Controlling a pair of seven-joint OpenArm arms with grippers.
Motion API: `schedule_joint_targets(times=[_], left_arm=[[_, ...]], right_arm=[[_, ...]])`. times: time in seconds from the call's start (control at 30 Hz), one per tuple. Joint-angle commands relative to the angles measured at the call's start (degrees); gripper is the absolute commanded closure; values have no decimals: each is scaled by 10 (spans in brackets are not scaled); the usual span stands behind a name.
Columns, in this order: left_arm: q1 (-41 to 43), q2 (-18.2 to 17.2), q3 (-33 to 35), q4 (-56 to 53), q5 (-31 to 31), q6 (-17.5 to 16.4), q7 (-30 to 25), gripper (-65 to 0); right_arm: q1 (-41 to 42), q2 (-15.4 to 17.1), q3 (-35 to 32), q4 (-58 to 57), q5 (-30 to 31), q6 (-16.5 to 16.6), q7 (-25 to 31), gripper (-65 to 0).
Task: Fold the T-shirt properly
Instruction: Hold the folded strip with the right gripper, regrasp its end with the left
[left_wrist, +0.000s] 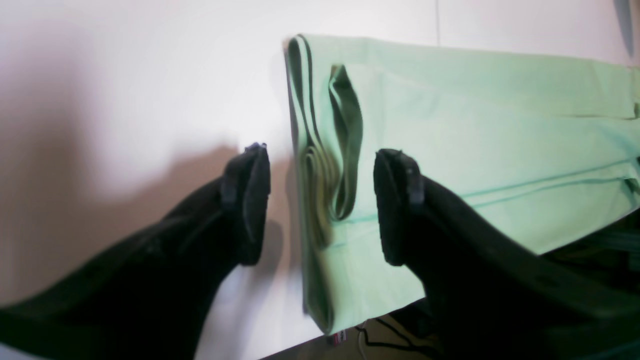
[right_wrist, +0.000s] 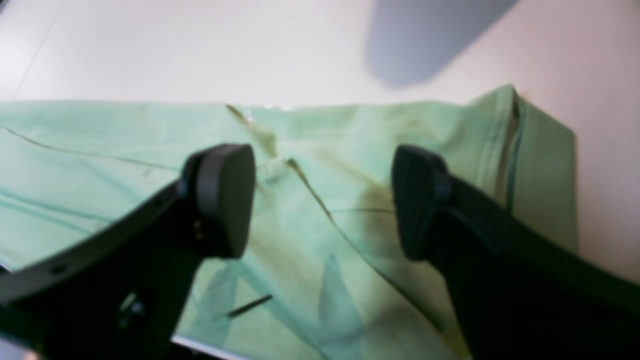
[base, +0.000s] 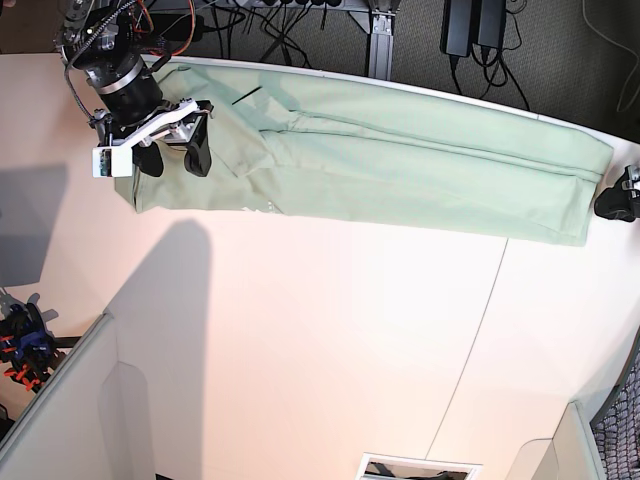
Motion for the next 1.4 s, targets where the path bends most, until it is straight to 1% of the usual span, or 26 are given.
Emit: schedule_joint_targets(times=[0.0,0.17,0.27,0.43,0.6,0.7,0.87,1.0,1.13,1.27,1.3,1.33,1.37], left_arm=[[-6,-14,-3,9,-12,-17,-5,-366],[-7,-10,15,9,11,-16,-6,-366],[-7,-6,30,9,34,-16,-16,-366],[-6,2,34,9,39,-16,-18,-366],[-7,2,52,9,82,-10,-45,-366],[-7,7,52,9,100,-9,-48,-366],[-6,31,52,9,103,-10,-42,-366],[-6,49,53,9,131,-10,-42,-366],[2,52,67,9,133,-10,-41,-366],[5,52,104,9,130,-10,-44,-365],[5,52,114,9,127,-10,-53,-355],[5,52,123,9,124,-10,-63,-314],[5,52,133,9,123,-10,-76,-246]], right_arm=[[3,6,4,10,9,0,13,-428],[3,6,4,10,9,0,13,-428],[3,6,4,10,9,0,13,-428],[3,6,4,10,9,0,13,-428],[3,6,4,10,9,0,13,-428],[3,6,4,10,9,0,13,-428],[3,6,4,10,15,0,13,-428],[3,6,4,10,15,0,13,-428],[3,6,4,10,15,0,13,-428],[3,6,4,10,15,0,14,-428],[3,6,4,10,15,0,14,-428],[3,6,4,10,15,0,14,-428],[3,6,4,10,15,0,14,-428]])
